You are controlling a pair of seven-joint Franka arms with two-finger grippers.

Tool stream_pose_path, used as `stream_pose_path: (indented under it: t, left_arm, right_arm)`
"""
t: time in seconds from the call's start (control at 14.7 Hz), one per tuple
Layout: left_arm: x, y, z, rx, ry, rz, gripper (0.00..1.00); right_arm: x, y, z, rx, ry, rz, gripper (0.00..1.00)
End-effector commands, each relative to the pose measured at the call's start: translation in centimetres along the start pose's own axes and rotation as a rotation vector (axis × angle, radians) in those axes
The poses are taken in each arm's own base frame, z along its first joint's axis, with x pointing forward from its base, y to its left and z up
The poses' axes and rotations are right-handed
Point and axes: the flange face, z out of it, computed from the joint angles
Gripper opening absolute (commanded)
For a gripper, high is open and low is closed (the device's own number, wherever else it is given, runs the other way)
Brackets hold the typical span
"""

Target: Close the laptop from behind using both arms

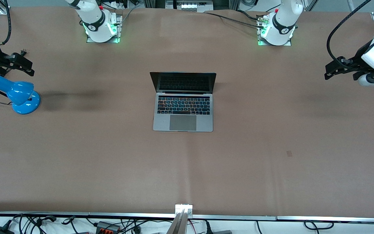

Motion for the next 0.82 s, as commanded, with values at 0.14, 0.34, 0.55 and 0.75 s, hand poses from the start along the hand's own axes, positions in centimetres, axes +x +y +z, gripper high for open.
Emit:
stream_pose_path:
  t: [0.14,0.34,0.55,0.75]
  left_arm:
    - [-0.60,-0.23,-0.25,-0.006,-0.005,0.003,1.00]
    - [-0.64,-0.48,-0.33,-0.007,-0.004,-0.008,1.00]
    - [-0.79,-0.57,-0.21,-0.007,-0.018,-0.013,1.00]
    - [-0.83,-0.40,-0.58,-0.006,-0.021,-0.008,1.00]
  right_arm:
    - [-1.07,-0.06,-0.46,0.016,0.006,0.014,1.00]
    - [-1.08,-0.22,-0.38,0.015,0.003,0.011,1.00]
    - [-1.10,0.01,-0.30,0.016,0.001,0.015,0.88]
    - [-1.10,0.01,-0.15,0.016,-0.008,0.015,0.50]
